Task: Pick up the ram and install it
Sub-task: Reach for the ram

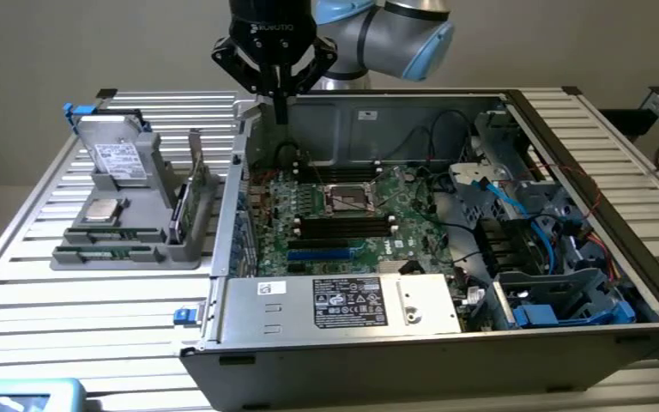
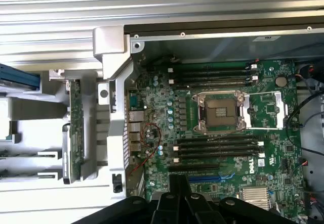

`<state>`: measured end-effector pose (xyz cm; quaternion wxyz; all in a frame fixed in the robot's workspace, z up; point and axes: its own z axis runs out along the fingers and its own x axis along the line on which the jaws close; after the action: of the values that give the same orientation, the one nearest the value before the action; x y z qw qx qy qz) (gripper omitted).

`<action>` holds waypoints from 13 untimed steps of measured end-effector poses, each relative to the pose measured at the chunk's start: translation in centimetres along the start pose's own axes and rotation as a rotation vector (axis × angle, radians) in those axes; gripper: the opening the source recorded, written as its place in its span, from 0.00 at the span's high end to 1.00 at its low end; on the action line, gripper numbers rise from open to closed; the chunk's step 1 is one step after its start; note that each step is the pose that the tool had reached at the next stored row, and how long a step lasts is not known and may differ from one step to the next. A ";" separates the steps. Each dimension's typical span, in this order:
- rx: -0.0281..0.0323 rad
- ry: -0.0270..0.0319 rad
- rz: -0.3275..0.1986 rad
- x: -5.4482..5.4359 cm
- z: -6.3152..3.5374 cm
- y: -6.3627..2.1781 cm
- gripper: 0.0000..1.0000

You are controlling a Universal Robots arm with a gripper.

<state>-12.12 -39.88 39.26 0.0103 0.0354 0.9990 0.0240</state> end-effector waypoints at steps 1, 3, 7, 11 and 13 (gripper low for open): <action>0.0000 -0.0001 0.000 0.0 0.00 0.00 0.89; 0.0000 -0.0001 0.000 0.0 0.01 0.00 0.89; 0.0001 0.0003 0.000 0.4 0.00 -0.23 0.89; -0.0002 0.0003 0.000 1.5 -0.01 -0.63 0.89; -0.0001 0.0003 0.000 2.3 -0.02 -0.79 0.89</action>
<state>-14.46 -40.51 39.20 0.0102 0.0355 0.9990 0.0241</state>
